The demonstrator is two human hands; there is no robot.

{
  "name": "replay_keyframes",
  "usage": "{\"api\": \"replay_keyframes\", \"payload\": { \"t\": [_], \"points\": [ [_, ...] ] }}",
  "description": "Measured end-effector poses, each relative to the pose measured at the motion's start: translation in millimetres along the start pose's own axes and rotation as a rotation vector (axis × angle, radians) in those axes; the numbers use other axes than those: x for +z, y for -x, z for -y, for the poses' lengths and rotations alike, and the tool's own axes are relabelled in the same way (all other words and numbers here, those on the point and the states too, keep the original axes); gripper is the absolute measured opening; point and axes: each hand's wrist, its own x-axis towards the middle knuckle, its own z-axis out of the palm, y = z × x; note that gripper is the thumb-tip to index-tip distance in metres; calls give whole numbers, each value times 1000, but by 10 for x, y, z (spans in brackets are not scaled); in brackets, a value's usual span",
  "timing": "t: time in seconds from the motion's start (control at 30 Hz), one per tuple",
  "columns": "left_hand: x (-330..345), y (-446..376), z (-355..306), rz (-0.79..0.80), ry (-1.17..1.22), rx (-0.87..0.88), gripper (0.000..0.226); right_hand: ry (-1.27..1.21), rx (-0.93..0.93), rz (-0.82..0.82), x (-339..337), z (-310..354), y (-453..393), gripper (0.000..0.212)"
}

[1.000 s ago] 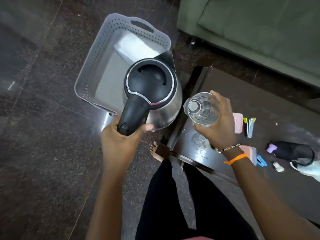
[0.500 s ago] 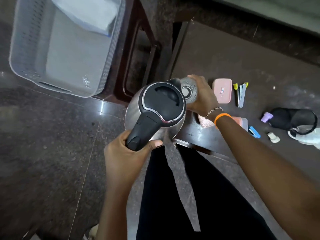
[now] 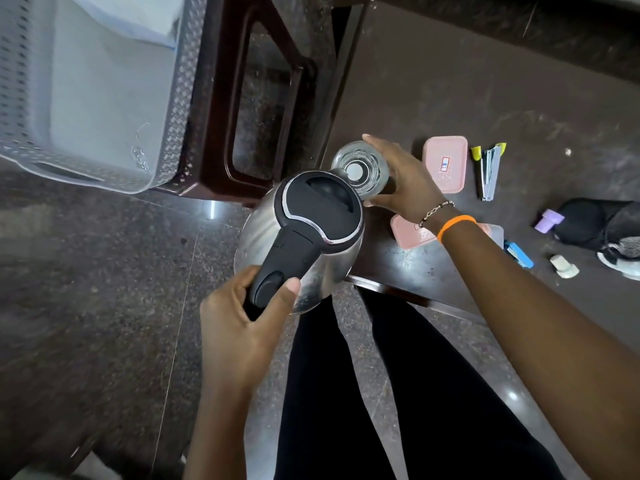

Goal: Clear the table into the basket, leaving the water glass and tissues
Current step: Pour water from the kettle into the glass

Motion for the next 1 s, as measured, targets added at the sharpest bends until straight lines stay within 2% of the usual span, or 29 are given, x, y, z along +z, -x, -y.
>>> {"api": "replay_keyframes", "payload": {
  "t": [0.1,0.33,1.0],
  "points": [
    [27,-15,-72,44,-43,40,34,-125,36,4,2,-17,7,93],
    [130,-37,-154,31,-51,36,56,-263,55,-11,66,-127,4,93],
    [223,-146,-398,21,-221,53,61,-285,37,-10,76,-185,-12,87]
  ]
}}
